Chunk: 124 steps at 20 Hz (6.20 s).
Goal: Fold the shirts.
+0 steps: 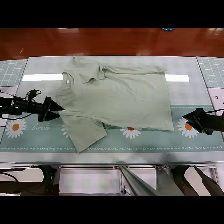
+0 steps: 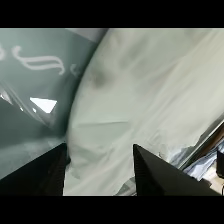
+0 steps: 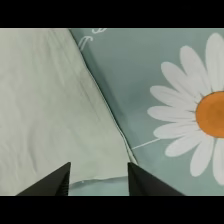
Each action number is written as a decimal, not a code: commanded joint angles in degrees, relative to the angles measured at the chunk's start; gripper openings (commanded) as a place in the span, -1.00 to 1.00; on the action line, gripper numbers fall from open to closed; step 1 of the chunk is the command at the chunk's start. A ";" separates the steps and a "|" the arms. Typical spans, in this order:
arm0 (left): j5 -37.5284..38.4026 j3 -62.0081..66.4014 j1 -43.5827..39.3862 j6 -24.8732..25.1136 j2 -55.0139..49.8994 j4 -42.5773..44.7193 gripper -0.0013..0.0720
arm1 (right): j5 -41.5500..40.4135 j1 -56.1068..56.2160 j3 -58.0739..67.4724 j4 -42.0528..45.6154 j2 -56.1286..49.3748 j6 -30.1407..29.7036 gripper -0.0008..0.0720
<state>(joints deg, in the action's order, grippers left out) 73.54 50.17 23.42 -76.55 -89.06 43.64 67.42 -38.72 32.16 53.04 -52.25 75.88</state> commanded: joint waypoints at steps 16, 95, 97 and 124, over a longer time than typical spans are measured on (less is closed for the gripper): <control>-1.05 2.16 -4.52 1.99 -0.59 -0.20 -0.92 | -4.20 4.42 -4.00 -4.68 -16.72 -3.74 0.16; 5.92 43.93 -15.15 -7.87 -19.06 16.39 -0.92 | 21.22 24.55 69.81 10.25 -60.08 4.07 -0.93; 6.75 42.82 -15.10 -7.89 -19.39 16.85 -0.92 | 22.34 24.55 68.81 10.58 -60.08 4.02 -0.93; 10.60 34.95 -4.24 -10.01 -5.46 17.88 0.43 | 19.23 18.80 57.05 18.86 -45.79 10.49 0.17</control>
<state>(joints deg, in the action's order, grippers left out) 86.06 90.45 15.59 -86.35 -101.86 60.77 91.13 -17.10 95.48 68.29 -105.30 84.51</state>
